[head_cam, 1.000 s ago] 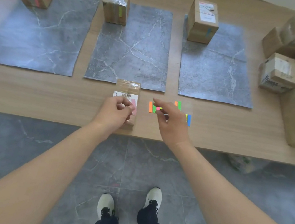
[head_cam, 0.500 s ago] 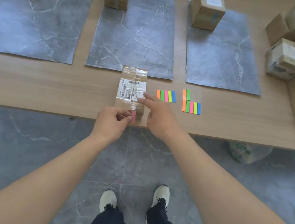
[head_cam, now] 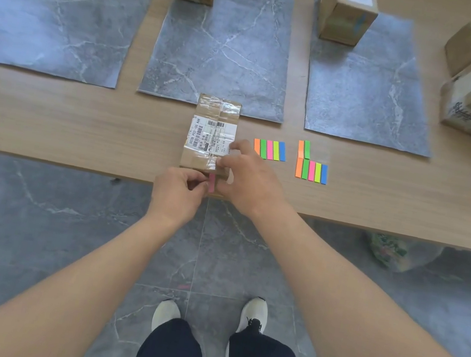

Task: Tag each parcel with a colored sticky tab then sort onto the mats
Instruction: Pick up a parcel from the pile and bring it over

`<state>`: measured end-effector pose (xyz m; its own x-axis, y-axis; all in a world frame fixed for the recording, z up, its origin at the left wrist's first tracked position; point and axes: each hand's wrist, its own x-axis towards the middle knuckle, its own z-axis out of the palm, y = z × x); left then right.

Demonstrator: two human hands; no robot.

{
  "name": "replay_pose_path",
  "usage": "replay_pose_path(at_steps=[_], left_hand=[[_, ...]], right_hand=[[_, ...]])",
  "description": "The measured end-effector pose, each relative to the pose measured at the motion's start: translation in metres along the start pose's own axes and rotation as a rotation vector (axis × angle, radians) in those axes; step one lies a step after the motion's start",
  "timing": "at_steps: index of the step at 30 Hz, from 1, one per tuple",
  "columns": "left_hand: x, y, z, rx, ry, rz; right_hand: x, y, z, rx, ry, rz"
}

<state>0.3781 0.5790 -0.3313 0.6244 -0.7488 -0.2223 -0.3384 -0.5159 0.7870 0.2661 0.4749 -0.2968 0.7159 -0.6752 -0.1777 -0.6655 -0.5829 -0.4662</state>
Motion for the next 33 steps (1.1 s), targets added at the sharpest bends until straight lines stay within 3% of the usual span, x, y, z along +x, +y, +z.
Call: replay_pose_path(at_steps=[13, 21, 27, 33], left_hand=[[0.001, -0.008, 0.008, -0.021, 0.051, -0.01], [0.002, -0.035, -0.007, -0.052, 0.13, -0.212], [0.01, -0.027, -0.028, -0.44, 0.223, -0.286], [0.021, -0.008, -0.032, -0.697, 0.068, -0.294]], right_hand=[[0.008, 0.003, 0.005, -0.039, 0.077, -0.064], [0.014, 0.006, 0.024, -0.076, 0.193, -0.121], [0.015, 0.008, 0.04, -0.08, 0.246, -0.161], [0.01, 0.017, 0.04, 0.134, 0.279, -0.136]])
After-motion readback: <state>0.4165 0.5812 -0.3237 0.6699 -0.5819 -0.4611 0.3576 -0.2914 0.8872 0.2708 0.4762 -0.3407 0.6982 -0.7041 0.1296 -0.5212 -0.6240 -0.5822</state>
